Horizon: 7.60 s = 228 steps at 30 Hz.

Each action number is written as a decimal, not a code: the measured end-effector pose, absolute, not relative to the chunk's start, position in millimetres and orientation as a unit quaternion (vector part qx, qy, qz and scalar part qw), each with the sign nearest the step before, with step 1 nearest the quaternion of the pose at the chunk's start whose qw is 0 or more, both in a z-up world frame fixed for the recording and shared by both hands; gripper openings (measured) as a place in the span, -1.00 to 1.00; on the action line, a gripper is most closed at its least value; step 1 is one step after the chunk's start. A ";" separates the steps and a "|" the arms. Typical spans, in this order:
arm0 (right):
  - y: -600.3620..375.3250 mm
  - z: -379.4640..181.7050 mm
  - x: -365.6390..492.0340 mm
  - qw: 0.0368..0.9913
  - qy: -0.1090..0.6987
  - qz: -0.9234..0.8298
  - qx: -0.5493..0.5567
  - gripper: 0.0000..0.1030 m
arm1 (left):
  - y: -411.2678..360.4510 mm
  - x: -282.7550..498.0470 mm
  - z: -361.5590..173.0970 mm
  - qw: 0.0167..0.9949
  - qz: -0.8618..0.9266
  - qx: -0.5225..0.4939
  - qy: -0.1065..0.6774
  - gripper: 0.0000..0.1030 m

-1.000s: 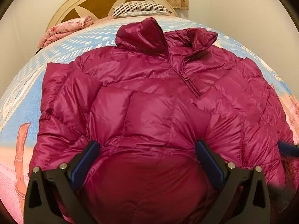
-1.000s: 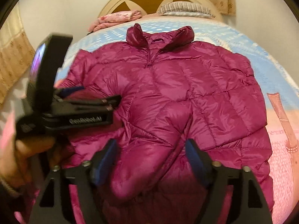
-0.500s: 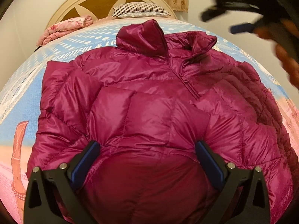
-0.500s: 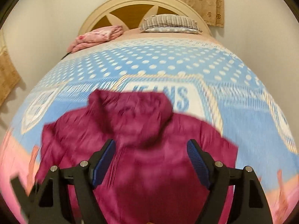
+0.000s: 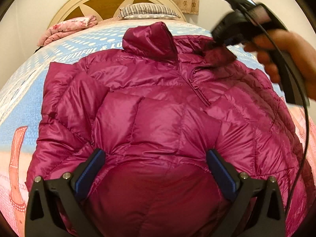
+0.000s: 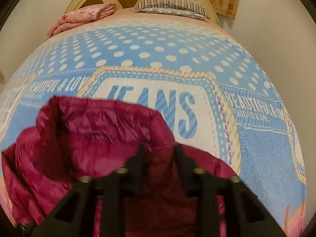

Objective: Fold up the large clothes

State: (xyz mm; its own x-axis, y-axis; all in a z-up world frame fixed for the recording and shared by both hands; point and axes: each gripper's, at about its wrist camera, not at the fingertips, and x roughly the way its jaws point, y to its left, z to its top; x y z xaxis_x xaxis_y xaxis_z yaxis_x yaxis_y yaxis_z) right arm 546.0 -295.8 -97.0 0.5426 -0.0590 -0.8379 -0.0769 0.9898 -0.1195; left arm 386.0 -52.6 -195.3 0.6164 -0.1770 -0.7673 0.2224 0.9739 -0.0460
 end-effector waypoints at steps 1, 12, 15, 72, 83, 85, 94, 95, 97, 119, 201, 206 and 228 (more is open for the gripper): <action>-299.7 -97.7 540.4 0.876 0.476 0.007 -0.071 -0.71 | -52.3 385.8 -194.9 0.899 -0.111 0.026 0.422 1.00; -323.5 -109.5 502.5 0.897 0.437 0.015 -0.062 -0.81 | -30.8 379.4 -100.9 0.943 -0.097 0.054 0.314 1.00; -329.6 -115.8 500.1 0.901 0.431 0.014 -0.049 -0.81 | -29.8 412.9 -82.4 0.949 -0.058 0.082 0.300 1.00; -280.3 -140.8 509.1 0.876 0.471 0.099 -0.031 0.07 | -85.7 505.2 -112.0 0.948 -0.059 0.152 0.273 0.76; -284.2 -128.5 486.9 0.898 0.424 0.114 -0.025 0.07 | -66.3 532.1 -188.8 0.902 -0.032 0.142 0.406 0.90; -291.2 -107.6 477.4 0.916 0.384 0.120 0.009 0.07 | -63.3 532.9 -189.9 0.903 -0.033 0.131 0.407 0.92; -296.5 -136.6 501.7 0.894 0.445 0.060 -0.009 -0.19 | -70.6 515.0 -150.0 0.930 -0.019 0.113 0.350 0.89; -298.4 -140.9 500.6 0.895 0.443 0.060 -0.005 -0.20 | -71.1 508.6 -136.0 0.940 -0.034 0.096 0.327 0.91; -298.2 -142.9 498.8 0.897 0.437 0.059 -0.006 -0.20 | -80.6 502.1 -117.2 0.948 -0.057 0.087 0.300 0.98; -305.4 -150.2 495.7 0.902 0.424 0.075 0.022 -0.18 | -105.0 541.7 -200.0 0.890 -0.112 0.045 0.439 0.86; -441.8 -124.7 26.0 0.863 0.467 0.082 0.172 -0.53 | 33.0 97.5 -199.5 0.900 -0.149 -0.049 0.407 0.60; -446.2 -131.2 20.3 0.848 0.469 0.119 0.215 -0.86 | 40.2 80.9 -189.7 0.909 -0.166 -0.021 0.381 -0.84; -468.6 -2.0 -79.8 0.851 0.341 0.248 0.315 -0.92 | 81.8 -10.0 -68.8 0.884 -0.374 -0.180 0.216 -0.90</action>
State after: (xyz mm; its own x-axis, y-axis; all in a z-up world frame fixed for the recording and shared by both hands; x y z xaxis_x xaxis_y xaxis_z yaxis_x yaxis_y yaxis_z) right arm -79.8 -468.6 -2.0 0.6448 0.6360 -0.4240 -0.2069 0.6793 0.7041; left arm -10.0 81.8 -68.8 0.6277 -0.7383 -0.2468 0.5829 0.6559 -0.4795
